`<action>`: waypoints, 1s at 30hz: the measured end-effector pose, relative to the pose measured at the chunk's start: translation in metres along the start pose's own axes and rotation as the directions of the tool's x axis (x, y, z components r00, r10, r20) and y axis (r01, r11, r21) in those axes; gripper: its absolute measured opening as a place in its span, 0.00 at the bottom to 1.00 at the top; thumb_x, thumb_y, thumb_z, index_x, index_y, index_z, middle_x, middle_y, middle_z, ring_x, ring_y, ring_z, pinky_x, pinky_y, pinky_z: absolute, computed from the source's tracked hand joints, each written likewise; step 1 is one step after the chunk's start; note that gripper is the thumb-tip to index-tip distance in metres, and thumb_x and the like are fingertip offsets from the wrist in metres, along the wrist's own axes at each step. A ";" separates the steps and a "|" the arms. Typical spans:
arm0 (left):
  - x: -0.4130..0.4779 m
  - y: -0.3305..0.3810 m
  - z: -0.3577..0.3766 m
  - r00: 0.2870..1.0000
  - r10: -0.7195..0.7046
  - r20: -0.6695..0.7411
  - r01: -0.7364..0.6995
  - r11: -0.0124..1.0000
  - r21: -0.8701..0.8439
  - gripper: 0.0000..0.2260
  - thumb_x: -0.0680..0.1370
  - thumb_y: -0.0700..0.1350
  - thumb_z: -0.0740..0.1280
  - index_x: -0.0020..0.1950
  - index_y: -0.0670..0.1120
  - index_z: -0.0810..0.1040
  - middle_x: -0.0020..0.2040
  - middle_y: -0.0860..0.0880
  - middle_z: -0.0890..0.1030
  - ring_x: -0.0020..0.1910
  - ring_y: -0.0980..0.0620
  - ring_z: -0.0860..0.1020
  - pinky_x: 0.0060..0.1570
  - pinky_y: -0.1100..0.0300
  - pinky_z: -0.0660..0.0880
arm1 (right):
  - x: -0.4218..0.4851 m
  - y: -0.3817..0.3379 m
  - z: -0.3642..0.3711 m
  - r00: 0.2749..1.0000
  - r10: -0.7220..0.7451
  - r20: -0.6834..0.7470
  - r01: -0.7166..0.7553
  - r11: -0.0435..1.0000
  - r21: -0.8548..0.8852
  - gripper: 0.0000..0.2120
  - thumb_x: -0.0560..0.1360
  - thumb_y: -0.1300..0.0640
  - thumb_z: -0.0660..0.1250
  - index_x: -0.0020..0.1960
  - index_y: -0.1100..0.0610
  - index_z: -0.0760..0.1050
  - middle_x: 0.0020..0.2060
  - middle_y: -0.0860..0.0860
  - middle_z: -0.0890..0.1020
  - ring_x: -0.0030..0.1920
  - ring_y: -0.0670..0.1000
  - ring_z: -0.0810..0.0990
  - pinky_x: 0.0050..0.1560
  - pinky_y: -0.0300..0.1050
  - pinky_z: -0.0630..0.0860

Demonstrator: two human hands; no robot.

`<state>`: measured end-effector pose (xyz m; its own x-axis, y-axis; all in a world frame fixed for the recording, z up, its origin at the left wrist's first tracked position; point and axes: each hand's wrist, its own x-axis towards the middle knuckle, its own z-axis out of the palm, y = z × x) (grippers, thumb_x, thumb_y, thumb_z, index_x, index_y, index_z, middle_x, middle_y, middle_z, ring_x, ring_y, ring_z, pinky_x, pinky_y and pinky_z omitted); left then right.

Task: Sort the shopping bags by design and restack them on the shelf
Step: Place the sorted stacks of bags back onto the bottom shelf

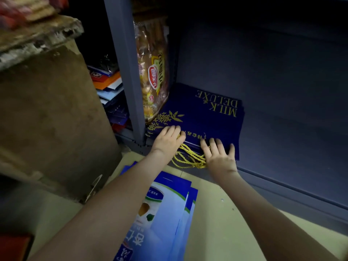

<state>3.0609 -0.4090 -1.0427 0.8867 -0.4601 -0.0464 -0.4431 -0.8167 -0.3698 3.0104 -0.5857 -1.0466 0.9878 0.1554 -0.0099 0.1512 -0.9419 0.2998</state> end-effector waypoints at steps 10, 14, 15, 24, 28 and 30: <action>-0.194 0.032 0.075 0.976 -0.207 0.067 0.217 0.900 -0.379 0.33 0.75 0.67 0.50 0.76 0.52 0.57 0.78 0.42 0.50 0.75 0.40 0.53 0.65 0.31 0.58 | -0.154 -0.067 0.023 0.998 -0.047 0.049 0.013 0.838 0.545 0.41 0.73 0.35 0.50 0.76 0.48 0.33 0.77 0.56 0.50 0.76 0.58 0.51 0.72 0.60 0.52; -0.249 0.006 0.090 0.795 -0.375 0.476 0.585 0.681 -0.440 0.41 0.68 0.76 0.46 0.77 0.59 0.47 0.77 0.39 0.49 0.74 0.35 0.51 0.68 0.36 0.55 | -0.194 -0.099 0.040 0.896 -0.060 0.441 -0.331 0.573 0.750 0.44 0.71 0.27 0.51 0.71 0.41 0.26 0.77 0.52 0.39 0.76 0.52 0.37 0.75 0.53 0.43; -0.251 0.001 0.090 0.760 -0.354 0.546 0.621 0.643 -0.447 0.42 0.68 0.77 0.48 0.77 0.61 0.43 0.77 0.39 0.49 0.73 0.35 0.53 0.69 0.39 0.56 | -0.197 -0.107 0.041 0.880 -0.070 0.469 -0.388 0.463 0.797 0.44 0.72 0.30 0.57 0.73 0.40 0.29 0.77 0.51 0.41 0.76 0.52 0.39 0.75 0.53 0.45; -0.241 0.027 0.077 0.711 -0.245 0.660 0.655 0.572 -0.494 0.43 0.71 0.71 0.60 0.76 0.59 0.39 0.75 0.37 0.54 0.71 0.37 0.60 0.67 0.49 0.62 | -0.196 -0.136 0.041 0.805 -0.094 0.586 -0.593 -0.097 0.799 0.54 0.70 0.55 0.75 0.75 0.45 0.34 0.75 0.46 0.45 0.76 0.50 0.49 0.72 0.51 0.60; -0.238 0.054 0.060 0.756 -0.160 0.635 0.598 0.562 -0.571 0.45 0.72 0.67 0.63 0.77 0.55 0.38 0.75 0.37 0.55 0.72 0.37 0.60 0.67 0.53 0.61 | -0.220 -0.102 0.050 0.786 -0.070 0.614 -0.617 -0.050 0.785 0.54 0.71 0.61 0.73 0.76 0.52 0.31 0.75 0.49 0.47 0.74 0.50 0.50 0.68 0.42 0.60; -0.238 0.072 0.050 0.770 -0.111 0.628 0.585 0.514 -0.627 0.46 0.72 0.64 0.65 0.77 0.54 0.37 0.75 0.39 0.55 0.72 0.38 0.60 0.66 0.53 0.63 | -0.236 -0.079 0.058 0.764 -0.044 0.644 -0.645 -0.092 0.759 0.56 0.70 0.63 0.74 0.76 0.51 0.32 0.74 0.47 0.47 0.74 0.47 0.50 0.71 0.48 0.59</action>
<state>2.8241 -0.3411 -1.1048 0.8151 -0.0453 -0.5776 0.2083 -0.9073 0.3652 2.7672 -0.5650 -1.1235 0.7719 -0.0313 -0.6350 -0.6227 -0.2391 -0.7451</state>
